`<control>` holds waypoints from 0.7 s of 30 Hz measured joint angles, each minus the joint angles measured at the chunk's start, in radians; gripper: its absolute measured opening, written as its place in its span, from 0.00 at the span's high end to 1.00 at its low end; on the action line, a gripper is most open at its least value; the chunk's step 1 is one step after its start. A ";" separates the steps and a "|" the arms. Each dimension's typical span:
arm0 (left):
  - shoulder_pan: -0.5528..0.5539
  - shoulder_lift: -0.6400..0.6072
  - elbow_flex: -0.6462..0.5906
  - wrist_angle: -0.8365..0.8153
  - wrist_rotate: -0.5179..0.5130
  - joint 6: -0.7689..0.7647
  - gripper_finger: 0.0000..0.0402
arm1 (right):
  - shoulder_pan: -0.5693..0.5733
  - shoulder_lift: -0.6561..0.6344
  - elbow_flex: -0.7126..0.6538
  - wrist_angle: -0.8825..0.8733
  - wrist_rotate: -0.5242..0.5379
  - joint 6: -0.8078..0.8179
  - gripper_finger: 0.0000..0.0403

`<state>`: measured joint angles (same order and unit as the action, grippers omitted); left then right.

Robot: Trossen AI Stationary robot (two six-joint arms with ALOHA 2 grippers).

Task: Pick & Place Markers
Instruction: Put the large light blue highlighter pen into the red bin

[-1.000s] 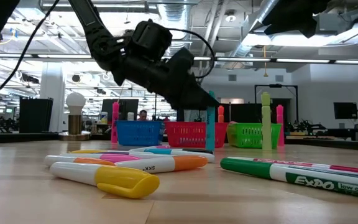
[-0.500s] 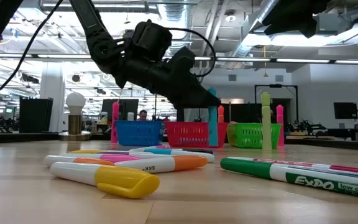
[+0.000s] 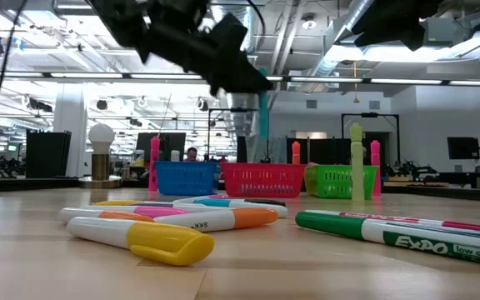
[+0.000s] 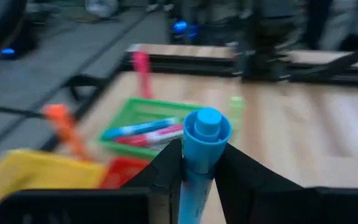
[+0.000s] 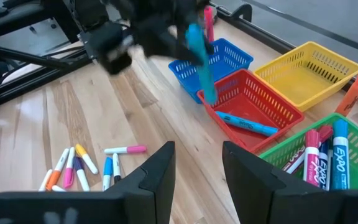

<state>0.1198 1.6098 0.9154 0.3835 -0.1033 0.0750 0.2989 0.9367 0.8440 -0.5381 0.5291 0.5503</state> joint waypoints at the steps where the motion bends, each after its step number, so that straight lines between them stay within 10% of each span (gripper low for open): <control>1: 0.003 -0.021 0.000 -0.030 -0.037 0.020 0.81 | 0.000 0.000 0.000 0.000 -0.002 0.000 0.69; 21: 0.114 0.052 0.000 -0.159 0.010 0.008 0.80 | -0.024 0.000 0.000 -0.001 -0.005 0.000 0.69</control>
<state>0.2340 1.6618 0.9157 0.2245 -0.0934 0.0829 0.2745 0.9367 0.8440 -0.5395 0.5242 0.5503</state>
